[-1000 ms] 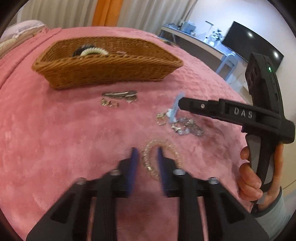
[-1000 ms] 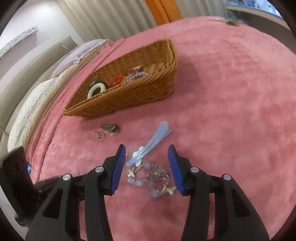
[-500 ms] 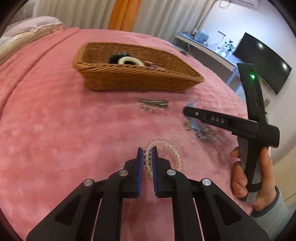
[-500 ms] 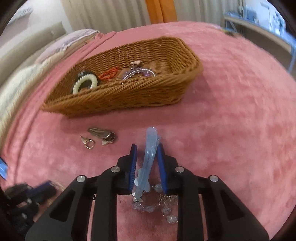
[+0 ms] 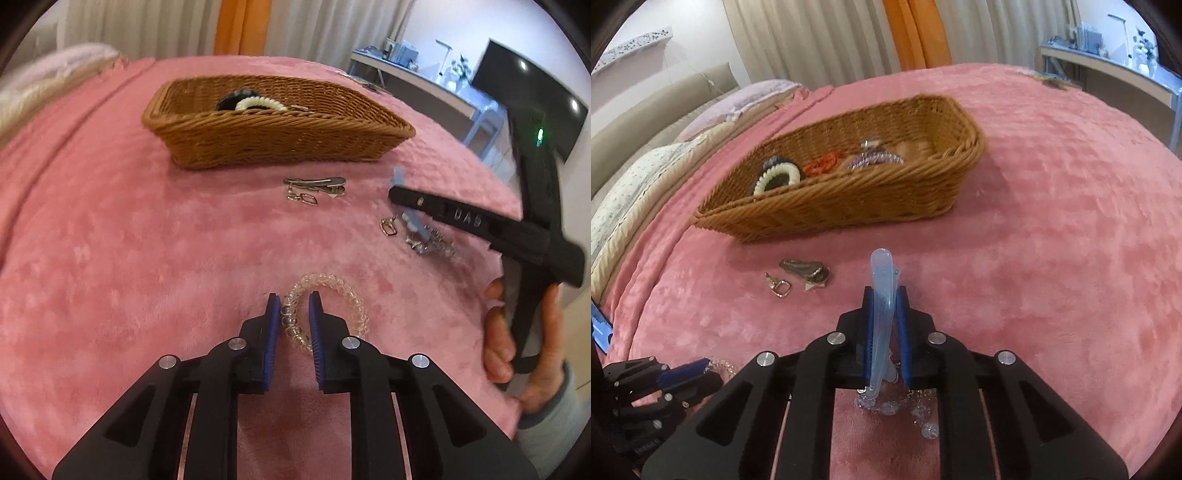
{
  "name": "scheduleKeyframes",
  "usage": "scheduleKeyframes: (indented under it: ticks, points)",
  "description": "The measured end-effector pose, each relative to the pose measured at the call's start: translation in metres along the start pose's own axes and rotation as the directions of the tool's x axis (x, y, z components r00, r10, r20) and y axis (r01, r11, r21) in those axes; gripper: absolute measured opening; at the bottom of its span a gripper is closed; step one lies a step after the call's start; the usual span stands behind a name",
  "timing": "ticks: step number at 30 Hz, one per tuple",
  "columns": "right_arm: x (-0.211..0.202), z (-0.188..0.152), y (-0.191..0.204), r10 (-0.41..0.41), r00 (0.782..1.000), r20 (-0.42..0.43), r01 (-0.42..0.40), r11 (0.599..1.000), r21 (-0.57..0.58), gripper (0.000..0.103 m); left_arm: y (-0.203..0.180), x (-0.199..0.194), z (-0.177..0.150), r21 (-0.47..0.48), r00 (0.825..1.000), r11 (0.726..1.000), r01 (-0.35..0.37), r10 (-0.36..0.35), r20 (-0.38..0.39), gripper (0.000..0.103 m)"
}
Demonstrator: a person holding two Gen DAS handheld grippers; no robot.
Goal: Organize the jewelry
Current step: 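Carry the clear bracelet and blue clip over the basket and open both tools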
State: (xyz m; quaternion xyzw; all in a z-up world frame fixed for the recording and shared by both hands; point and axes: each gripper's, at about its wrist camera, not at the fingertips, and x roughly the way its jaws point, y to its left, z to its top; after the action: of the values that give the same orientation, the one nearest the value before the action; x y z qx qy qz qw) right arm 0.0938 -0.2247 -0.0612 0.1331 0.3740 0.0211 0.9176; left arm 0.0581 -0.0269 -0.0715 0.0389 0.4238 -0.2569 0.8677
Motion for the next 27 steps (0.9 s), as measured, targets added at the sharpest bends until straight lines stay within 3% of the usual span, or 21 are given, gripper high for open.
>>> scheduleKeyframes:
  ticks: [5,12,15,20,24,27]
  points:
    - [-0.04,-0.006,-0.001,0.05,0.983,0.175,-0.048,0.999,-0.014,0.01,0.002,-0.016,0.002,-0.016,0.995,0.999,0.039,-0.038,0.087,0.007]
    - [-0.064,0.0,-0.001,0.083,0.97,0.228,-0.082,0.997,-0.015,0.01,0.005,-0.046,0.021,-0.05,0.976,0.995,0.089,-0.078,0.202,0.007]
    - [-0.09,0.019,0.003,0.068,0.958,0.28,-0.065,0.998,-0.022,0.01,0.002,-0.076,0.05,-0.037,0.955,0.995,0.09,-0.076,0.287,0.007]
    - [-0.132,0.073,0.006,0.084,0.93,0.358,-0.069,0.996,-0.054,0.01,-0.007,-0.107,0.103,-0.004,0.918,0.999,0.032,-0.027,0.396,0.007]
    - [-0.124,0.113,0.014,0.086,0.928,0.362,-0.054,0.994,-0.099,0.01,-0.005,-0.085,0.14,-0.012,0.919,0.998,0.058,-0.049,0.391,0.008]
    - [-0.083,0.133,0.013,0.083,0.945,0.315,-0.059,0.995,-0.086,0.01,0.008,-0.047,0.156,-0.068,0.924,0.995,0.075,-0.043,0.38,0.008]
